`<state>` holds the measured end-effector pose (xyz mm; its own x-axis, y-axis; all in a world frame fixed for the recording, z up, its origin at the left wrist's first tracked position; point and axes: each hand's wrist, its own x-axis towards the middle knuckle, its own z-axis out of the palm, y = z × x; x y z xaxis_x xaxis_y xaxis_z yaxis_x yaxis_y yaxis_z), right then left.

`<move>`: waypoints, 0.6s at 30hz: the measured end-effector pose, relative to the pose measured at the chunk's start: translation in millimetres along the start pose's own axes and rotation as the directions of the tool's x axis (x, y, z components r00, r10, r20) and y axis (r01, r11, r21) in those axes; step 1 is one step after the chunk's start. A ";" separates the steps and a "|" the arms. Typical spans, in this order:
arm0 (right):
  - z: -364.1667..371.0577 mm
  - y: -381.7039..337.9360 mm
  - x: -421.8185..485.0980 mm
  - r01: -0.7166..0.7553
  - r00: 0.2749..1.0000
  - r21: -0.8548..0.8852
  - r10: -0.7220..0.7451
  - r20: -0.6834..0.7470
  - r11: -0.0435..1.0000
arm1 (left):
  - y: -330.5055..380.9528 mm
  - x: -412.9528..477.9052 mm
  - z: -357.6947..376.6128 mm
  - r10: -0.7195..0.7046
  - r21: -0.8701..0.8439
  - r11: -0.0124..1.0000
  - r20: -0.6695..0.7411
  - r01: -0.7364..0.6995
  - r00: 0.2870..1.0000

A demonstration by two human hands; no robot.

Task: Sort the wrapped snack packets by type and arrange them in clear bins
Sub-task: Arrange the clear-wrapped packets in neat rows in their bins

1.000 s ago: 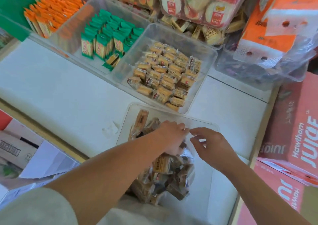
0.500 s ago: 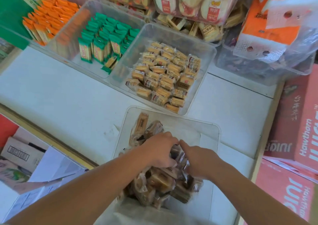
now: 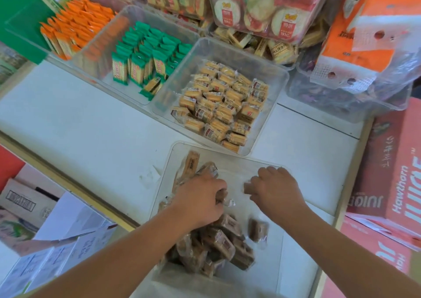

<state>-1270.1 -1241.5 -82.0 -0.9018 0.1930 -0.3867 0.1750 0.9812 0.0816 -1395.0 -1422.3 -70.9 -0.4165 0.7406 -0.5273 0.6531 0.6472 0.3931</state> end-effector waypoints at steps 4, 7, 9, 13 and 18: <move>16.8 -3.6 -10.6 -0.040 0.979 -0.043 0.031 -0.201 0.998 | 15.9 13.5 6.0 0.047 0.133 0.989 0.117 -0.063 0.992; 9.1 4.0 -10.0 -0.117 0.926 -0.026 0.099 -0.365 0.993 | 27.1 29.4 12.2 0.079 0.129 0.987 0.109 -0.093 0.991; 8.0 14.1 -7.5 -0.194 0.878 0.022 0.183 -0.442 0.981 | 32.8 38.6 18.5 0.072 0.070 0.995 0.087 -0.078 0.994; 20.0 27.9 -16.2 -0.226 0.763 0.383 0.407 -0.502 0.896 | 46.2 52.1 32.7 0.080 -0.062 0.995 -0.051 -0.084 0.995; 31.6 19.6 -45.6 -0.188 0.703 0.796 0.645 -0.300 0.576 | 55.9 61.8 45.8 0.041 -0.184 0.980 -0.157 -0.070 0.987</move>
<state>-1213.0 -1230.9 -91.8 -0.6399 0.7665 0.0558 0.5852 0.5330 -0.6111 -1355.3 -1348.6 -116.0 -0.4837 0.7857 -0.3856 0.5531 0.6158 0.5611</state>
